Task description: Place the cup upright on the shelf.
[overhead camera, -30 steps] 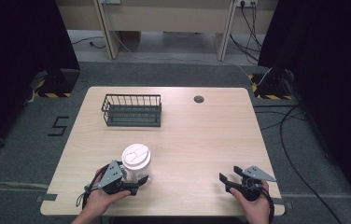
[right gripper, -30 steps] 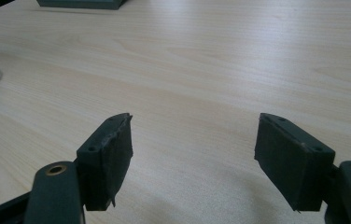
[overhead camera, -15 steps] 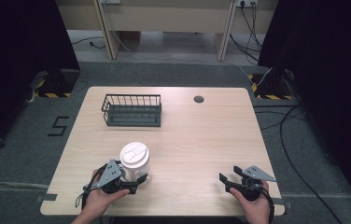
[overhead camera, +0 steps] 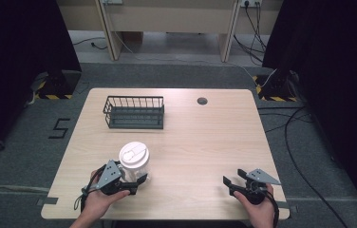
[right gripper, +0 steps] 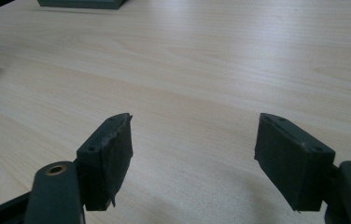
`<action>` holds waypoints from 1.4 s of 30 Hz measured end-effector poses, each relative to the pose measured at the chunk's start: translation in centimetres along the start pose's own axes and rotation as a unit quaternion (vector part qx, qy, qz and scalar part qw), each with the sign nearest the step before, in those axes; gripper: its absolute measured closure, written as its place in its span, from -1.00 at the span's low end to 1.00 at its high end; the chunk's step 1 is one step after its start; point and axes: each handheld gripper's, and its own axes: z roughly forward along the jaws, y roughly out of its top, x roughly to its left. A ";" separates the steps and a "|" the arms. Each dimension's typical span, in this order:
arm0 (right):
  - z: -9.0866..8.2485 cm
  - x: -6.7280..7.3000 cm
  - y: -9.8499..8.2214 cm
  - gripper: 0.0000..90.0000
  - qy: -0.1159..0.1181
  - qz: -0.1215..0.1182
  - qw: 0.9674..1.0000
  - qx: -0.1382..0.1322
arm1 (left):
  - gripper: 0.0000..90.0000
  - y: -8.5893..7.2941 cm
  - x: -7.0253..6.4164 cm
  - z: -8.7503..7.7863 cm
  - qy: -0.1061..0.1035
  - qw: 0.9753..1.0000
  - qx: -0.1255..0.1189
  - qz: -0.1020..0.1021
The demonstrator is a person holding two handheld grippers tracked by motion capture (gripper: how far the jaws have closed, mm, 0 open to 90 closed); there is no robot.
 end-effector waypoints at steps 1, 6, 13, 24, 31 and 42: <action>0.0 0.0 0.0 -0.37 0.000 0.000 1.000 0.000 | -0.61 0.0 0.1 0.0 0.001 1.000 0.000 0.001; 0.0 0.0 0.0 -0.38 0.000 0.001 1.000 -0.001 | -0.61 0.3 0.4 0.0 0.005 1.000 -0.003 -0.001; 0.0 0.0 0.0 -0.37 0.001 0.002 1.000 -0.001 | -0.61 0.6 0.5 0.2 0.011 1.000 -0.008 -0.002; 0.0 0.0 0.0 -0.37 0.001 0.002 1.000 -0.001 | -0.61 1.9 1.3 0.4 0.021 1.000 -0.022 -0.006; 0.0 0.0 0.0 -0.37 0.001 0.002 1.000 -0.001 | -0.61 2.4 1.7 0.5 0.027 0.999 -0.023 -0.008; 0.0 0.0 0.0 -0.37 0.002 0.002 1.000 -0.002 | -0.61 2.7 2.4 0.9 0.034 0.999 -0.025 -0.014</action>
